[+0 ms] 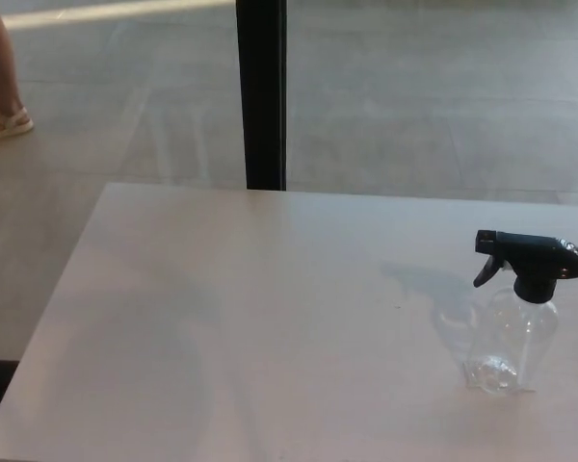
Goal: The robot uses its right hand to grab and lift the lid of the spray bottle kept in the middle of the desk and places the lid on the right side of the bottle
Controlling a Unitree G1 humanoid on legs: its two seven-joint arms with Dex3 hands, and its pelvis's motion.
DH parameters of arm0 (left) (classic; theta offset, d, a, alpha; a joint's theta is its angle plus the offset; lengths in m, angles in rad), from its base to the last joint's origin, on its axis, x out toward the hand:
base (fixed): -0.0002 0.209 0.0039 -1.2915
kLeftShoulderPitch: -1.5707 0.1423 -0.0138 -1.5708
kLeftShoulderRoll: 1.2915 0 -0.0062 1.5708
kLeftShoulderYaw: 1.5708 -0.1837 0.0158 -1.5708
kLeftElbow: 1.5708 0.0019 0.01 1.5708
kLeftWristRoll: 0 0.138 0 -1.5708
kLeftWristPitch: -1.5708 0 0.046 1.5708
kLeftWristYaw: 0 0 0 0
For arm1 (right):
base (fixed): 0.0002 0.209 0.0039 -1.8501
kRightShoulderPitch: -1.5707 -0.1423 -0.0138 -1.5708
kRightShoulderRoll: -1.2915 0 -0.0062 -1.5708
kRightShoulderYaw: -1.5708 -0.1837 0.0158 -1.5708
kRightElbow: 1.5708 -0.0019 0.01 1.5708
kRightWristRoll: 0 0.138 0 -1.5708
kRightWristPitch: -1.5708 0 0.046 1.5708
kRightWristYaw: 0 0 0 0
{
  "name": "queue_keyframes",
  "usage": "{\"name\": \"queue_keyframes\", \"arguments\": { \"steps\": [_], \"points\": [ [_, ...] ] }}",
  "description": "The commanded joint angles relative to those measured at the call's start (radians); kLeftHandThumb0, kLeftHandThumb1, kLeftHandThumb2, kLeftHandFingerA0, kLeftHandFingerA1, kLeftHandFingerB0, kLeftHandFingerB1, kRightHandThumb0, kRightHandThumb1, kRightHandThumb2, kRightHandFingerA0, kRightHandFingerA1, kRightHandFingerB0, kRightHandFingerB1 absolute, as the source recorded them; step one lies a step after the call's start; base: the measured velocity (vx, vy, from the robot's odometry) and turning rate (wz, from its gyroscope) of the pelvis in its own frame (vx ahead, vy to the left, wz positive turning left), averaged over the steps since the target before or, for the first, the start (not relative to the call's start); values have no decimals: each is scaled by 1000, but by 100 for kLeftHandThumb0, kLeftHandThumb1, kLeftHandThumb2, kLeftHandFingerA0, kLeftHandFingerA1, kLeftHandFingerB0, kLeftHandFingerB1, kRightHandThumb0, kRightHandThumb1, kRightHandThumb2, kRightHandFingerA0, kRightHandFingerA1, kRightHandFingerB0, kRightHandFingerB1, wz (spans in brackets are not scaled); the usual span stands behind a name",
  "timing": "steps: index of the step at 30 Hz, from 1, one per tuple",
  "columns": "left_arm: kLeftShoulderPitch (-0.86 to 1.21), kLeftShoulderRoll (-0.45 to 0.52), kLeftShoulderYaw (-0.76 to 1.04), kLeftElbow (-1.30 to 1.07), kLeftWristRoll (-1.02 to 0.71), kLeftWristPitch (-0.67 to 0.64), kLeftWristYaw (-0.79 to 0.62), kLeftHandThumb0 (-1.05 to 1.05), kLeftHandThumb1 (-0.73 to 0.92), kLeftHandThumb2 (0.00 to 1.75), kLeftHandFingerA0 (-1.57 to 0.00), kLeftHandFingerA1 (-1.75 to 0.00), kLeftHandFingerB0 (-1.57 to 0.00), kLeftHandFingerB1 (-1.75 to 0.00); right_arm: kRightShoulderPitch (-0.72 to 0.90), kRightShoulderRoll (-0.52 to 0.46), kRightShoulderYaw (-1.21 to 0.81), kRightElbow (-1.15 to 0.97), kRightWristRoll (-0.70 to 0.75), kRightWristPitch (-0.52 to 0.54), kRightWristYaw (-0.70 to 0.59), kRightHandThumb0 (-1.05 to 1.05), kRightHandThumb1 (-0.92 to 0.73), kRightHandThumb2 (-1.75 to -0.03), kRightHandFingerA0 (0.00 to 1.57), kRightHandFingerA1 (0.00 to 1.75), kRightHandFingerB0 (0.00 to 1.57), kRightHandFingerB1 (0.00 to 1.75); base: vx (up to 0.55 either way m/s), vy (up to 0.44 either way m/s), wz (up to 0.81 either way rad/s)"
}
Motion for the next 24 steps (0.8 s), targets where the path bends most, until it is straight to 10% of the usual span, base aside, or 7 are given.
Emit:
{"name": "queue_keyframes", "arguments": {
  "steps": [1,6,7,8,17,18,24],
  "points": [
    [-2,19,27,30,-52,-34,-80,-88,89,67,-56,-50,-38,-40,-49,-75,-122,-8,129,-62,9,-64,-62,-59,65,142,14,36,0,0,0],
    [6,15,28,32,-54,-41,-81,-87,90,67,-54,-48,-36,-40,-157,-143,-204,15,161,-36,-43,-66,-65,-60,32,75,12,36,0,0,0],
    [5,17,25,32,-51,-42,-79,-92,75,112,-50,-59,-32,-52,-213,-187,-224,0,174,1,-59,-67,-72,-62,14,59,11,32,0,0,0],
    [3,20,21,31,-48,-41,-77,-88,90,67,-56,-49,-37,-40,-275,-238,-242,-30,187,29,-64,-65,-74,-63,13,63,9,30,0,0,0],
    [-11,21,24,35,-62,-37,-77,-87,71,111,-51,-60,-32,-52,-580,-343,-139,-155,124,10,-23,-81,-87,-65,0,66,1,34,0,0,1],
    [-10,20,26,37,-66,-37,-79,-88,71,110,-52,-61,-33,-52,-591,-347,-125,-164,121,10,-19,-84,-68,-111,0,55,6,23,0,0,0],
    [-6,21,23,37,-69,-35,-85,-86,91,67,-54,-49,-36,-39,-670,-351,30,-364,64,-24,61,-92,-85,-65,19,74,1,33,0,0,0]
  ]
}}
